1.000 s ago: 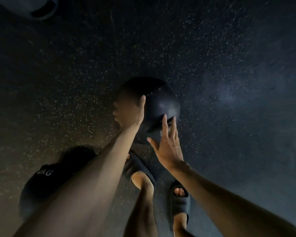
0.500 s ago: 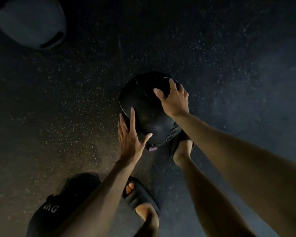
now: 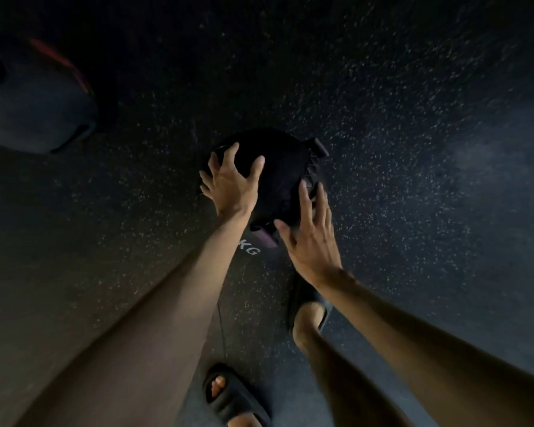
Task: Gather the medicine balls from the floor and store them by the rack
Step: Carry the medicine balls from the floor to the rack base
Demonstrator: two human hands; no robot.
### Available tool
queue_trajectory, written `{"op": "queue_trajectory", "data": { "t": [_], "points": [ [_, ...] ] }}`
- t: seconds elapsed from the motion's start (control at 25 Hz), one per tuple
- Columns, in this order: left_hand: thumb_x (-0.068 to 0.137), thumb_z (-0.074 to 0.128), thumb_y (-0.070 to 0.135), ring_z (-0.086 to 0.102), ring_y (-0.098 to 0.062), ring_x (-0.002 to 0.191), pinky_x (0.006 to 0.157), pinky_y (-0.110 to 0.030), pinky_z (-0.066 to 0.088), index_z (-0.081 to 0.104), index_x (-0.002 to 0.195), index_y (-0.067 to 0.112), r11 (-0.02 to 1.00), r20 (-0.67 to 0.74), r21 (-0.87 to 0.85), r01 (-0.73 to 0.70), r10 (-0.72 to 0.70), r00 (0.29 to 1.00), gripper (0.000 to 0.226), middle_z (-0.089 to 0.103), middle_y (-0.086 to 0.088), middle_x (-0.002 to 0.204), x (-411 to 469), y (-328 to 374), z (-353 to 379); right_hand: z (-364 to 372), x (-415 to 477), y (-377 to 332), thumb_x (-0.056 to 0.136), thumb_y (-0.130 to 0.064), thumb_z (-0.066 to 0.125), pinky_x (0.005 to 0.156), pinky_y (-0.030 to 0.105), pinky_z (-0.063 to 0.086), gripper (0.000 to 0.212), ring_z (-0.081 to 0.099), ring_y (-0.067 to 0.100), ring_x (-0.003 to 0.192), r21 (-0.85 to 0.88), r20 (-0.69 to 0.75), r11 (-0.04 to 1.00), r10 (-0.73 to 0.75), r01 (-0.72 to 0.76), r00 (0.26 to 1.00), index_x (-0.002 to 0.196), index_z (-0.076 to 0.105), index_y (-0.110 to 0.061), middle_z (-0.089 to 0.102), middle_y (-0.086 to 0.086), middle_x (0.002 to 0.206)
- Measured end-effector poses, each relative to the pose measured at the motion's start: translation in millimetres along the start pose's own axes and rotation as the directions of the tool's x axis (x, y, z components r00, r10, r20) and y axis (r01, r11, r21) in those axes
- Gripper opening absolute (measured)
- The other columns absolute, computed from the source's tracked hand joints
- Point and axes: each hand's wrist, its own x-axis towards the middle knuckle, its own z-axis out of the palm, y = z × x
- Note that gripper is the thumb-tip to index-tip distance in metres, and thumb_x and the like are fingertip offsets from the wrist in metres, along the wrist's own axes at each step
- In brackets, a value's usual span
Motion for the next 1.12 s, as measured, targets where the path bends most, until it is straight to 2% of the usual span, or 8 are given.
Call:
{"op": "queue_trajectory", "data": {
  "t": [0.08, 0.16, 0.36, 0.48, 0.68, 0.92, 1.04, 1.12],
  "points": [
    [0.094, 0.055, 0.054, 0.045, -0.03, 0.135, 0.109, -0.056, 0.039, 0.054, 0.14, 0.021, 0.99, -0.08, -0.065, -0.129, 0.123, 0.989, 0.057, 0.049, -0.01, 0.146, 20.4, 12.2, -5.7, -13.0, 26.3, -5.2, 0.098, -0.062, 0.039, 0.12, 0.054, 0.024, 0.081, 0.0, 0.034, 0.154, 0.067, 0.018, 0.997, 0.047, -0.048, 0.999, 0.16, -0.005, -0.032, -0.006, 0.012, 0.167],
    [0.096, 0.052, 0.051, 0.047, -0.026, 0.133, 0.107, -0.05, 0.044, 0.052, 0.14, 0.016, 0.967, -0.088, -0.051, -0.251, 0.246, 0.965, 0.056, 0.049, -0.011, 0.144, 22.8, 13.3, -13.7, -30.3, 61.2, -12.6, 0.099, -0.063, 0.037, 0.121, 0.054, 0.022, 0.079, 0.001, 0.032, 0.154, 0.094, 0.028, 0.991, 0.098, -0.1, 0.995, 0.159, -0.005, -0.034, -0.004, 0.011, 0.168],
    [0.09, 0.052, 0.066, 0.008, -0.03, 0.153, 0.118, -0.055, 0.02, 0.019, 0.159, 0.028, 0.898, 0.16, 0.182, -0.401, 0.376, 0.913, 0.085, 0.005, -0.011, 0.167, 2.0, 2.1, -21.1, -77.1, 168.2, -23.3, 0.097, -0.065, 0.038, 0.112, 0.053, 0.033, 0.073, 0.032, 0.037, 0.142, 0.111, 0.08, 0.954, 0.272, -0.28, 0.959, 0.157, 0.018, -0.029, 0.032, 0.014, 0.157],
    [0.084, 0.06, 0.068, -0.005, -0.031, 0.155, 0.12, -0.062, 0.015, 0.007, 0.16, 0.033, 0.841, 0.273, 0.235, -0.488, 0.425, 0.863, 0.099, -0.007, -0.01, 0.168, 44.0, 18.9, -30.0, -93.6, 227.2, -35.8, 0.098, -0.059, 0.039, 0.103, 0.05, 0.04, 0.063, 0.046, 0.04, 0.129, 0.122, 0.069, 0.922, 0.362, -0.368, 0.93, 0.146, 0.038, -0.018, 0.049, 0.018, 0.139],
    [0.084, 0.059, 0.069, 0.0, -0.03, 0.154, 0.118, -0.058, 0.021, 0.006, 0.158, 0.042, 0.876, 0.355, 0.23, -0.423, 0.33, 0.875, 0.095, 0.0, -0.007, 0.168, 147.6, 77.7, -49.7, -98.7, 227.9, -60.1, 0.102, -0.054, 0.034, 0.114, 0.053, 0.034, 0.064, 0.03, 0.035, 0.143, 0.07, -0.065, 0.964, 0.26, -0.256, 0.963, 0.155, 0.025, -0.02, 0.03, 0.015, 0.157],
    [0.091, 0.053, 0.066, 0.035, -0.032, 0.14, 0.107, -0.052, 0.039, 0.036, 0.151, 0.029, 0.941, 0.339, 0.273, -0.202, 0.102, 0.935, 0.073, 0.038, -0.012, 0.153, 262.9, 153.0, -67.7, -105.4, 249.1, -106.6, 0.1, -0.061, 0.029, 0.123, 0.05, 0.018, 0.073, 0.004, 0.031, 0.154, -0.058, -0.103, 0.98, 0.186, -0.192, 0.977, 0.16, 0.009, -0.024, 0.005, 0.014, 0.167],
    [0.098, 0.049, 0.053, 0.043, -0.031, 0.134, 0.106, -0.048, 0.042, 0.043, 0.146, 0.021, 0.956, 0.26, 0.218, -0.195, 0.136, 0.956, 0.059, 0.046, -0.013, 0.146, 292.8, 165.7, -78.1, -118.6, 302.7, -134.5, 0.1, -0.064, 0.028, 0.123, 0.051, 0.015, 0.074, 0.003, 0.031, 0.154, -0.102, -0.065, 0.972, 0.203, -0.209, 0.977, 0.16, 0.009, -0.026, 0.007, 0.016, 0.166],
    [0.098, 0.047, 0.053, 0.038, -0.03, 0.138, 0.11, -0.047, 0.038, 0.038, 0.15, 0.022, 0.931, 0.228, 0.195, -0.31, 0.264, 0.937, 0.061, 0.04, -0.012, 0.151, 291.7, 160.2, -85.6, -130.2, 349.4, -152.5, 0.1, -0.064, 0.027, 0.123, 0.053, 0.012, 0.073, 0.003, 0.032, 0.154, -0.089, -0.045, 0.96, 0.261, -0.264, 0.964, 0.16, 0.009, -0.027, 0.007, 0.017, 0.166]
  ]
}}
